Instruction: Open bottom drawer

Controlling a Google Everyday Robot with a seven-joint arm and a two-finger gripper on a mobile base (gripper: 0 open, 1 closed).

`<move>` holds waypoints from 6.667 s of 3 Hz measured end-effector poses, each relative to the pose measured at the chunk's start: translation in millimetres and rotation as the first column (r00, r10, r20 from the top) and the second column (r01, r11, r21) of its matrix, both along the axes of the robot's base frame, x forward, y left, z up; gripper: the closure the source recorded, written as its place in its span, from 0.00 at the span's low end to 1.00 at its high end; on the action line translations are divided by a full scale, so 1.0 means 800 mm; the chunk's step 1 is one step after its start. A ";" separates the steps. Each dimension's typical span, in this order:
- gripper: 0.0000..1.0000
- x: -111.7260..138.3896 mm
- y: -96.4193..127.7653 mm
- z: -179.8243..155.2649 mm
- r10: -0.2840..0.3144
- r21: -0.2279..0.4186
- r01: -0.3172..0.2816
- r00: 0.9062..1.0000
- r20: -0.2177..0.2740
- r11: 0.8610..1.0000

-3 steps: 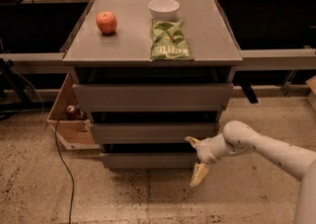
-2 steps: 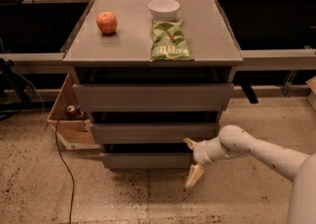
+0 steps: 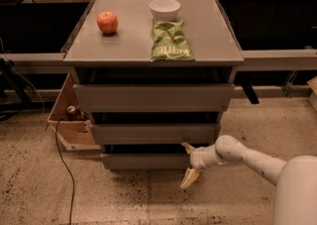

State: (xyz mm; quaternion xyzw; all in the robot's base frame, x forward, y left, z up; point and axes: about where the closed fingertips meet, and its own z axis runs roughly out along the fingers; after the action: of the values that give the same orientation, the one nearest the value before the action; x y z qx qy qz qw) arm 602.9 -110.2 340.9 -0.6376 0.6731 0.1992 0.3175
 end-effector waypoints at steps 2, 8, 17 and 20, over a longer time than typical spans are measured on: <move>0.00 0.052 -0.013 -0.097 -0.099 -0.041 0.100 0.995 0.027 0.994; 0.18 0.095 -0.031 -0.218 -0.261 -0.192 0.263 0.965 0.032 0.946; 0.67 0.010 0.017 -0.209 -0.129 -0.163 0.112 0.987 -0.097 0.980; 0.01 -0.026 0.026 -0.199 -0.048 -0.211 0.020 0.990 -0.131 0.977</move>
Offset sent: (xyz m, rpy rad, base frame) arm 0.0629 -0.0244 -0.1063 -0.0648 -0.0409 -0.1574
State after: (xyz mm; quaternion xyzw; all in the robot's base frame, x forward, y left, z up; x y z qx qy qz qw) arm 582.3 -89.8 181.8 -0.6409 0.7211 0.1644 0.2056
